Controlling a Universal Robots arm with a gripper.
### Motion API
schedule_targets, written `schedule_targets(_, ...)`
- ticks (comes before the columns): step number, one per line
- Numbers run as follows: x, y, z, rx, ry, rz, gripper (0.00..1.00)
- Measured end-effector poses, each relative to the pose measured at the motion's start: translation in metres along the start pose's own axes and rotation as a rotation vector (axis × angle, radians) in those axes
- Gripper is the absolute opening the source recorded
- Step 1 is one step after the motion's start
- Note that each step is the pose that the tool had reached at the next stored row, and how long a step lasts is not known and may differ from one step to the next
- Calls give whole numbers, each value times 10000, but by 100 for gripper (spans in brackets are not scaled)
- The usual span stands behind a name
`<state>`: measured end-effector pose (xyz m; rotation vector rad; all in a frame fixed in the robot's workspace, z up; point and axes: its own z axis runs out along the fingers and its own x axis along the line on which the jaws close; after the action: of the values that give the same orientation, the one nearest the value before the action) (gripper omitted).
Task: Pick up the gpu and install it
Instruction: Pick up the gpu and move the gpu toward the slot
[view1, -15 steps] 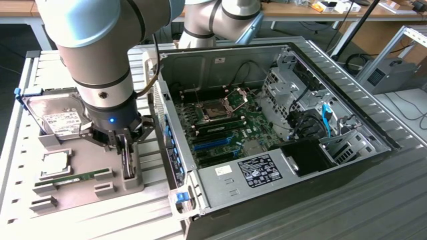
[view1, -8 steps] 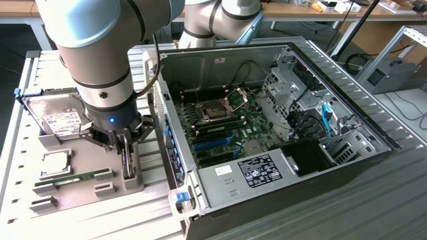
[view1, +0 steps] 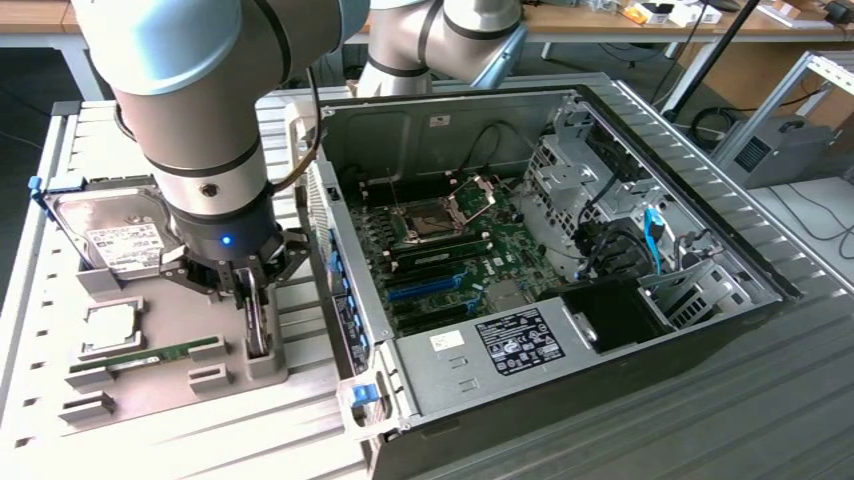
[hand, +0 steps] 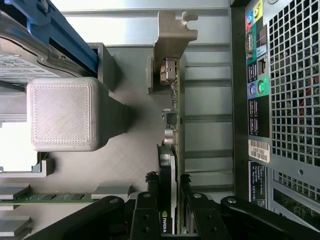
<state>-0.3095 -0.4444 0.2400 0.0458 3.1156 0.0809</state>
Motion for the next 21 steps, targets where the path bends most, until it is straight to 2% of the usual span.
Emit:
schedule_targets(3, 0, 1, -14, 0, 0, 0, 27)
schedule_targets(11, -5, 10, -187, -2, 2, -47, 27)
schedule_targets(12, -7, 15, -274, -2, 3, -63, 27)
schedule_targets(21, -15, 32, -604, -3, 6, -116, 27)
